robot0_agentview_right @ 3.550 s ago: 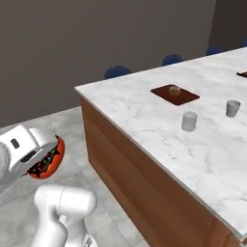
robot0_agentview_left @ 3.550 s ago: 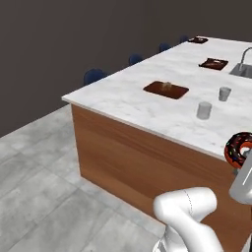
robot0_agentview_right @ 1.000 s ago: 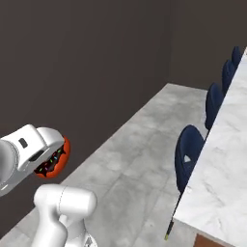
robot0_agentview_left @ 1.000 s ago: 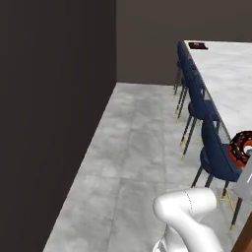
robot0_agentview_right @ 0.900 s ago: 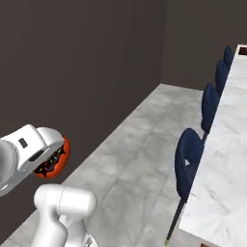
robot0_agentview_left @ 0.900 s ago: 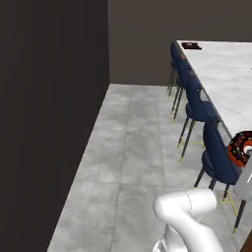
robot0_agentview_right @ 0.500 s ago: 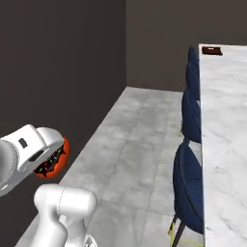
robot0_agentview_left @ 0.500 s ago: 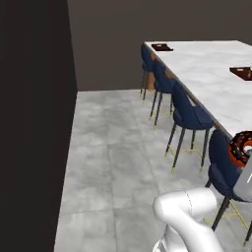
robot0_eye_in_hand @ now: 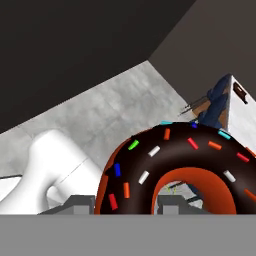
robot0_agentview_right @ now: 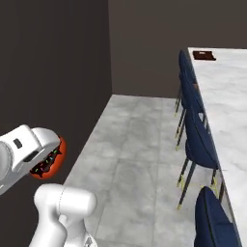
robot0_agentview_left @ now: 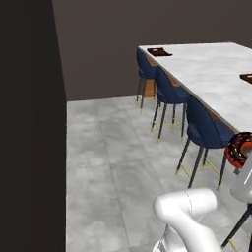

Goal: Take the cake and donut from the fridge and place them on the empty tray on the dining counter.

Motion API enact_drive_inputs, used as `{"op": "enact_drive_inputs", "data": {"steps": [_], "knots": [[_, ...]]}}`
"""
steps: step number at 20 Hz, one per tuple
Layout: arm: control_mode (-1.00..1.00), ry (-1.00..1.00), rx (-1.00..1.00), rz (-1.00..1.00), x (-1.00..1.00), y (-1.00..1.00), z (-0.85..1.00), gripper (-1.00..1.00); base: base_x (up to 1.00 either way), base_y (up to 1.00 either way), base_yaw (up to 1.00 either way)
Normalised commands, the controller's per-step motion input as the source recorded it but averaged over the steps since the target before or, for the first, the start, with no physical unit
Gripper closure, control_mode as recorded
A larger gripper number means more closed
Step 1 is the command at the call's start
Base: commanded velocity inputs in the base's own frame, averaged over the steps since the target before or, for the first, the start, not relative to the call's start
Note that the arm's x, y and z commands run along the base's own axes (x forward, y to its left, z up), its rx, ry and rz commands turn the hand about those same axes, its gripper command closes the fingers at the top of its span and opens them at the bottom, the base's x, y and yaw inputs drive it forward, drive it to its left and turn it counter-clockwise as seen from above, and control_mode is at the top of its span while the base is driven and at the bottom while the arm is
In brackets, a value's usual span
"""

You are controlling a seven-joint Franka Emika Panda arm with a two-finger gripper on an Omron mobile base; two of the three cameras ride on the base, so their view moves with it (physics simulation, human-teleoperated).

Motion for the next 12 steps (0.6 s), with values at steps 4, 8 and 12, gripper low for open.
{"op": "enact_drive_inputs", "data": {"steps": [4,8,12], "knots": [[1.00,0.00,0.00,0.00,0.00,0.00,0.00,1.00,1.00,0.39,0.00],[1.00,0.00,0.00,0.00,0.00,0.00,0.00,1.00,1.00,0.06,-0.04],[1.00,0.00,0.00,0.00,0.00,0.00,0.00,1.00,1.00,0.00,-0.06]]}}
